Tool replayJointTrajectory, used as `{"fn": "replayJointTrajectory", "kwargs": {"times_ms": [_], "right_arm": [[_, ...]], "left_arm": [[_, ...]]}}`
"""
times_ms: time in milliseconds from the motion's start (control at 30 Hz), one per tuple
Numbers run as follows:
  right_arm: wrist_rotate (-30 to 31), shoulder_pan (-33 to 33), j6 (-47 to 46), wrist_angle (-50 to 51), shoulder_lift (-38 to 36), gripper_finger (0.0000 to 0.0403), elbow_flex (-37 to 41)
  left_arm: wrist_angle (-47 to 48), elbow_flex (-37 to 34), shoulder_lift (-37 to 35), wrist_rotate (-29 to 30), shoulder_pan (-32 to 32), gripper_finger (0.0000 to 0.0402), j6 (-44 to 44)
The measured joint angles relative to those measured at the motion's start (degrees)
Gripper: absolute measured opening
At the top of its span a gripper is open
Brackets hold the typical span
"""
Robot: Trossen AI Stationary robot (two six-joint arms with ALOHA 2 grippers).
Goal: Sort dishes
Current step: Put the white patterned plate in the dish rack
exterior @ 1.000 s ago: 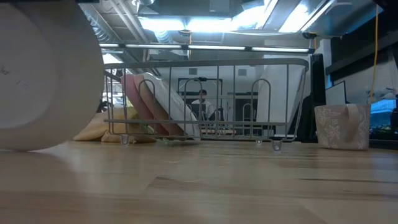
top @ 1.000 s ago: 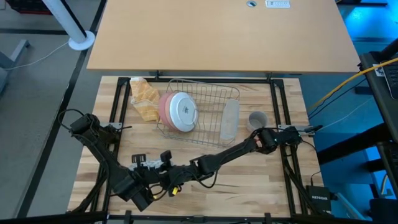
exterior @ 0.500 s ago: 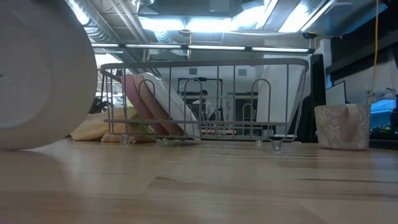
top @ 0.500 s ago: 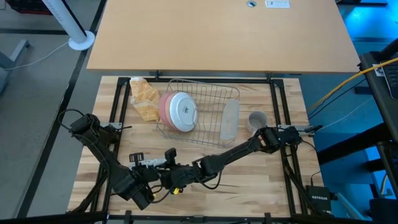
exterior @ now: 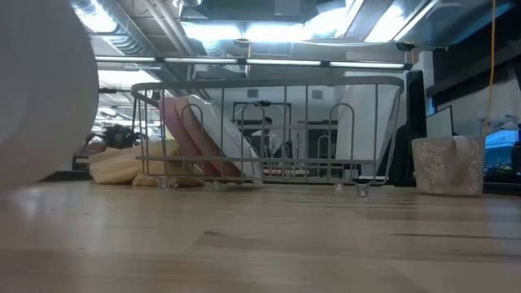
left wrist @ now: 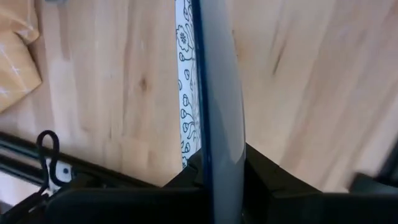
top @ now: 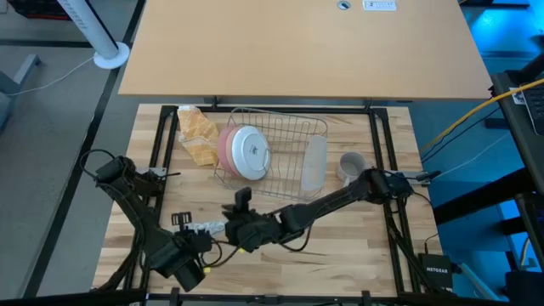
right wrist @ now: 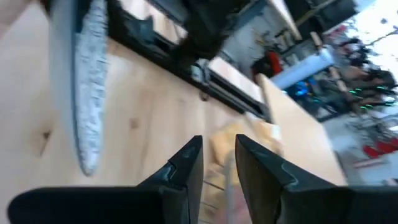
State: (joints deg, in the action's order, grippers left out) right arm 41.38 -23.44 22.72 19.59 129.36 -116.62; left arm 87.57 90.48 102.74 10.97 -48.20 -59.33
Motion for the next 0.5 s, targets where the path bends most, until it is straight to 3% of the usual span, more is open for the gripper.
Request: {"fn": "replayJointTrajectory", "kwargs": {"times_ms": [233,500], "right_arm": [[10.61,-3.19,0.12,9.77,-6.80,0.0097,0.00],[32.20,-9.97,0.09,21.70,-15.56,0.0097,0.00]], "left_arm": [[1.45,8.81,0.00,1.63,0.72,0.0029,-0.14],[1.61,19.95,0.00,6.43,6.10,0.0029,5.47]]}}
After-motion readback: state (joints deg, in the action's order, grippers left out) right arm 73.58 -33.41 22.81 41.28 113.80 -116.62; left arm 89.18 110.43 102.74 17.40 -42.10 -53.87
